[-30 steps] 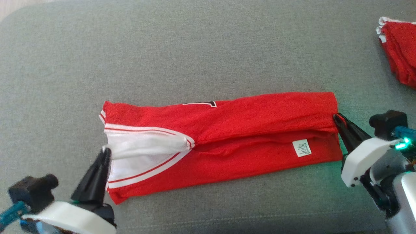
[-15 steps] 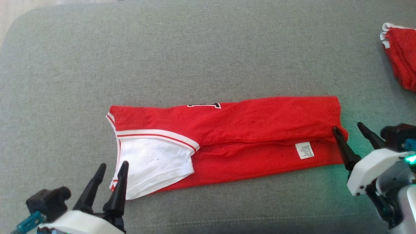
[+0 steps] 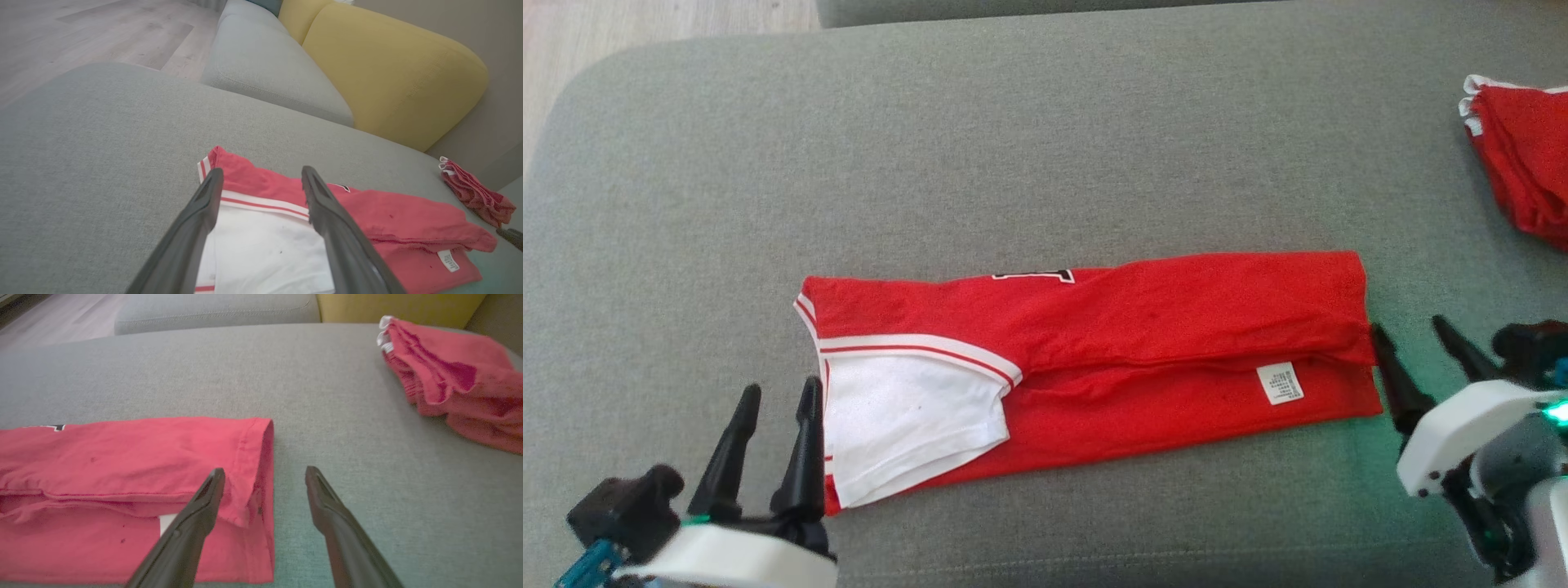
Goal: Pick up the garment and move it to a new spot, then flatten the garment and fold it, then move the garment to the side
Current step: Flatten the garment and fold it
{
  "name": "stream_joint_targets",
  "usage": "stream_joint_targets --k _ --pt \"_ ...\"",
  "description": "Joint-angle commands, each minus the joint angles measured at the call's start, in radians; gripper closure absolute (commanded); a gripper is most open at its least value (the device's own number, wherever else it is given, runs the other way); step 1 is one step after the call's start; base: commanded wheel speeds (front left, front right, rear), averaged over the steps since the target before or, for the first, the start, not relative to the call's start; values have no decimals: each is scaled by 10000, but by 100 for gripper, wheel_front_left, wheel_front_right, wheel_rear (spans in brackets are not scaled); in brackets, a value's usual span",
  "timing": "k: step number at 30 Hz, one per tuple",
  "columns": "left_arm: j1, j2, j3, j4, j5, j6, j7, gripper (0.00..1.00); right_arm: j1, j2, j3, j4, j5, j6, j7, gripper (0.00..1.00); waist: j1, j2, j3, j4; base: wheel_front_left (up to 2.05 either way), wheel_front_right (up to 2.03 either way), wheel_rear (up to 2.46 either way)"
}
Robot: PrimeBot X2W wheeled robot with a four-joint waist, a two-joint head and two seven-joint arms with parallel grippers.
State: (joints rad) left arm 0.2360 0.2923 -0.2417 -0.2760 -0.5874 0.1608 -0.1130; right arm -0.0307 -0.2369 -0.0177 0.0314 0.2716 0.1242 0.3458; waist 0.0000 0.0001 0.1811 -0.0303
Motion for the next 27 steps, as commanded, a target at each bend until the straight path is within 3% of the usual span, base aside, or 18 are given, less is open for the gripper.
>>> stream_joint_targets --k 1,16,26,27 --pt "-634 -131 308 -203 135 89 -196 0 -465 -69 254 -75 88 65 170 0 0 -1 -50 -2 0 0 0" --pt "-1099 -486 -136 294 350 52 -581 0 -2745 -690 1019 3039 -14 65 1551 0 0 -1 145 628 0 0 0" --pt "-1165 -574 -144 489 299 55 -744 0 -2614 -881 1200 3486 359 65 2208 0 0 -1 233 845 0 0 0" --pt "-1171 -578 -143 501 295 58 -755 0 -2599 -890 1230 3482 390 65 2247 5 0 -1 236 842 0 0 0"
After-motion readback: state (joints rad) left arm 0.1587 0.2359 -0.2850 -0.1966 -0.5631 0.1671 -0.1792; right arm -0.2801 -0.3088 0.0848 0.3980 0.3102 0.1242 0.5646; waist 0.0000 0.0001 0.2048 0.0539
